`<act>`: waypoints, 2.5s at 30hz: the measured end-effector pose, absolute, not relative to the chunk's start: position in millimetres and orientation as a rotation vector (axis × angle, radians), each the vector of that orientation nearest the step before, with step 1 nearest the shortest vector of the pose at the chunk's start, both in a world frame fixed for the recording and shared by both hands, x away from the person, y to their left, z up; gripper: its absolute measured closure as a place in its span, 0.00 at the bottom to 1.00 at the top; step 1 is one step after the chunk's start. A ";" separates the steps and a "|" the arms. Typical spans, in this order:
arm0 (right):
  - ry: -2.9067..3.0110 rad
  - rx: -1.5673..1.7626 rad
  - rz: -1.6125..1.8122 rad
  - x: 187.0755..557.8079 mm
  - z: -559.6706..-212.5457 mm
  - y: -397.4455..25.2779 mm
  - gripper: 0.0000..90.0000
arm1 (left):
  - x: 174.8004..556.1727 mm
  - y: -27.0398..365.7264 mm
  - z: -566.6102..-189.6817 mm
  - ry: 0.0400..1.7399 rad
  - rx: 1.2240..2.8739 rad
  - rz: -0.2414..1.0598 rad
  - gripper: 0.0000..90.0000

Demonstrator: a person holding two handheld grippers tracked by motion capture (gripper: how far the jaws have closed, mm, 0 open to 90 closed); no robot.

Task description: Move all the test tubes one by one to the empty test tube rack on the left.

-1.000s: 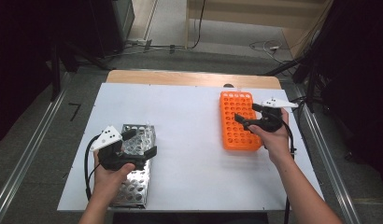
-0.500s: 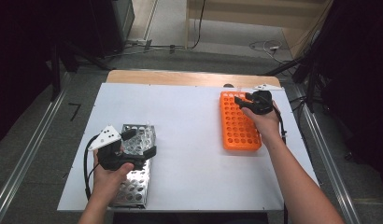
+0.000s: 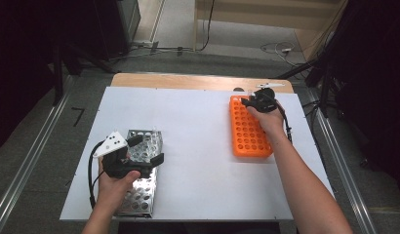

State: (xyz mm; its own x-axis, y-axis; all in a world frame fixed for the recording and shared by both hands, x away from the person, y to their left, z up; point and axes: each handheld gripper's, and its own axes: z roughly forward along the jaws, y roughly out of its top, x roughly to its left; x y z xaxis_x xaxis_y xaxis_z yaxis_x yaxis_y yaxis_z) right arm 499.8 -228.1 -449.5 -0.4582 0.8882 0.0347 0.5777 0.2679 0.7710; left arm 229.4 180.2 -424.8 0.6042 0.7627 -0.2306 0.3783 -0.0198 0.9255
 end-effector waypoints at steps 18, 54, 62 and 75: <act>2.056 1.307 1.069 489.1 -438.4 -236.7 0.82 | 229.9 177.9 -425.0 0.967 1.636 0.406 0.00; 2.129 1.074 1.312 354.5 -412.4 -247.2 0.82 | 226.7 150.4 -421.6 0.905 1.688 0.395 0.00; 2.169 1.006 1.329 322.0 -415.6 -240.9 0.82 | 225.4 144.8 -420.8 0.891 1.693 0.391 0.00; 2.248 0.950 1.372 283.5 -425.3 -229.8 0.82 | 223.2 131.6 -420.5 0.859 1.713 0.378 0.00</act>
